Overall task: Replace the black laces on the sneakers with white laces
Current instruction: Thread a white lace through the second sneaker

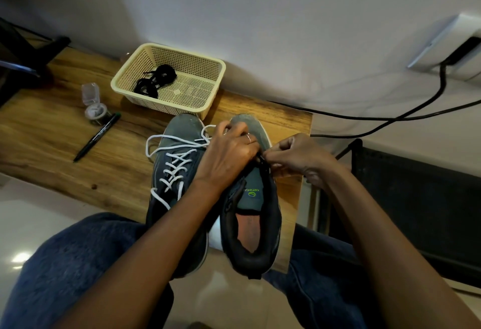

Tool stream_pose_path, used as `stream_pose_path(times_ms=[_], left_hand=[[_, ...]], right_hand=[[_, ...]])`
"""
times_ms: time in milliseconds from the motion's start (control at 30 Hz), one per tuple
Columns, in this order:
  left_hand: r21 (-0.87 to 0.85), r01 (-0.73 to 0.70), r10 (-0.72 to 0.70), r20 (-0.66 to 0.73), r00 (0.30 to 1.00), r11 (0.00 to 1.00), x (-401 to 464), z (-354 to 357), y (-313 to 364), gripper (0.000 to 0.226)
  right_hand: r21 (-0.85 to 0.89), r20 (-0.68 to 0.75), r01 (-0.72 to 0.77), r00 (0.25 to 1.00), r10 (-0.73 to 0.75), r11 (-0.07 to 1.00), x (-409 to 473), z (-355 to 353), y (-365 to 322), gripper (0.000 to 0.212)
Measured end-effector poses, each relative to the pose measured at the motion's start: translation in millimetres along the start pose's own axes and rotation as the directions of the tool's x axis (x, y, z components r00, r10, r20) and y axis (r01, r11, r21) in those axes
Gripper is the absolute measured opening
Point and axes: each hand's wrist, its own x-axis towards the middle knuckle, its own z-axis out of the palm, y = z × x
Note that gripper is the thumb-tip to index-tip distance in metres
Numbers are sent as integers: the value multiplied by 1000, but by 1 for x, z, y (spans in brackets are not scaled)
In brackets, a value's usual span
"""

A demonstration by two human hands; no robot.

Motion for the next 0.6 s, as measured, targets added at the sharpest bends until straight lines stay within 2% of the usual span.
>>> stream_pose_path(times_ms=[133, 233, 400, 500, 600], left_hand=[[4, -14, 14, -61, 998, 1000, -1, 1, 0, 8], [24, -36, 38, -75, 996, 999, -3, 2, 1, 21], [37, -85, 88, -101, 991, 996, -4, 3, 0, 21], [18, -80, 81, -76, 994, 997, -4, 2, 2, 17], [-28, -18, 18, 3, 1000, 999, -1, 0, 2, 9]], right_hand=[[43, 14, -17, 1000, 16, 999, -2, -1, 0, 15], [56, 14, -18, 1000, 17, 998, -1, -1, 0, 13], [79, -10, -32, 999, 33, 996, 1, 1, 0, 12], [92, -1, -36, 999, 36, 995, 1, -1, 1, 10], [108, 30, -54, 998, 51, 993, 3, -5, 2, 14]])
